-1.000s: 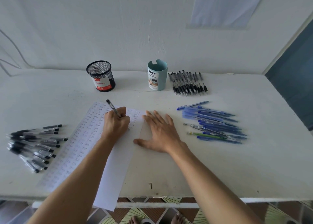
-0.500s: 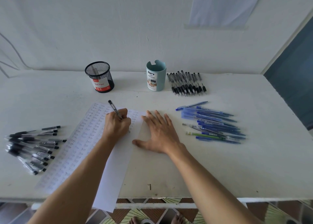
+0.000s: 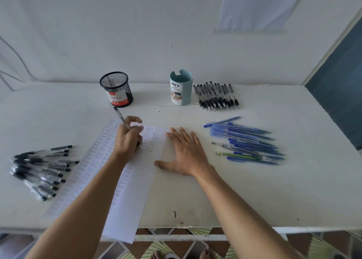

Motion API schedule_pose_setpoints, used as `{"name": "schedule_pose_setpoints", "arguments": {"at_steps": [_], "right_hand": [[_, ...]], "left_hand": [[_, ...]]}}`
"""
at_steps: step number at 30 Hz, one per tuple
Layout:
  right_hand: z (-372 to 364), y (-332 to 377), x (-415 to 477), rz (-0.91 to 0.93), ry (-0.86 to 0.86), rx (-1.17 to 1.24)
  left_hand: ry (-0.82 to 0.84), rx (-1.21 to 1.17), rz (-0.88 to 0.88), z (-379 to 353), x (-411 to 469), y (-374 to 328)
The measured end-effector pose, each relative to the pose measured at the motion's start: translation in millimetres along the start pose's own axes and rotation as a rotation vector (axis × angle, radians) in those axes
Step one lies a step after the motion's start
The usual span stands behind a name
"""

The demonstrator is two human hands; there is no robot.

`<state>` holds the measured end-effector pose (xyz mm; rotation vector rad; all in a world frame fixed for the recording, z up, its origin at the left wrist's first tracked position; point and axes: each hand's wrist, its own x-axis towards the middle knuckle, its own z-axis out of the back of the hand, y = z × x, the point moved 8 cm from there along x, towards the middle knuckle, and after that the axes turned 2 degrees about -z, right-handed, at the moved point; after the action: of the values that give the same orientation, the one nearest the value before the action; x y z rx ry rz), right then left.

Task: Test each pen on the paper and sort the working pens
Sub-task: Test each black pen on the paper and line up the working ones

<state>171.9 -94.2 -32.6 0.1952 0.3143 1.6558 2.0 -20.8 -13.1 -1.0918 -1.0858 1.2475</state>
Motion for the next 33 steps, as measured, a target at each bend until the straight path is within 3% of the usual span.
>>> {"name": "schedule_pose_setpoints", "arguments": {"at_steps": [3,11,14,21,28,31,33], "right_hand": [[-1.2,0.3,-1.3,0.004,0.032,-0.017],[-2.2,-0.9,-0.6,-0.01,0.049,-0.041],[-3.0,-1.1,0.4,-0.024,0.066,-0.036],[-1.9,-10.8,3.0,-0.123,0.186,-0.001],[4.2,-16.9,3.7,-0.153,0.258,-0.001],[9.2,-13.6,4.5,-0.165,0.276,0.014],[15.3,-10.7,8.0,-0.177,0.238,0.047]], "left_hand": [[-0.022,-0.047,0.002,-1.2,2.1,0.4],[-0.002,0.204,-0.135,-7.5,0.3,-10.8],[0.03,0.257,-0.109,-12.2,1.5,-8.5],[0.073,0.792,0.025,-26.8,4.9,-6.1],[0.077,0.942,0.043,-28.3,-2.8,-3.3],[0.012,0.937,0.04,-11.7,0.5,-4.2],[-0.113,0.97,-0.054,6.3,2.2,-10.9]]}}
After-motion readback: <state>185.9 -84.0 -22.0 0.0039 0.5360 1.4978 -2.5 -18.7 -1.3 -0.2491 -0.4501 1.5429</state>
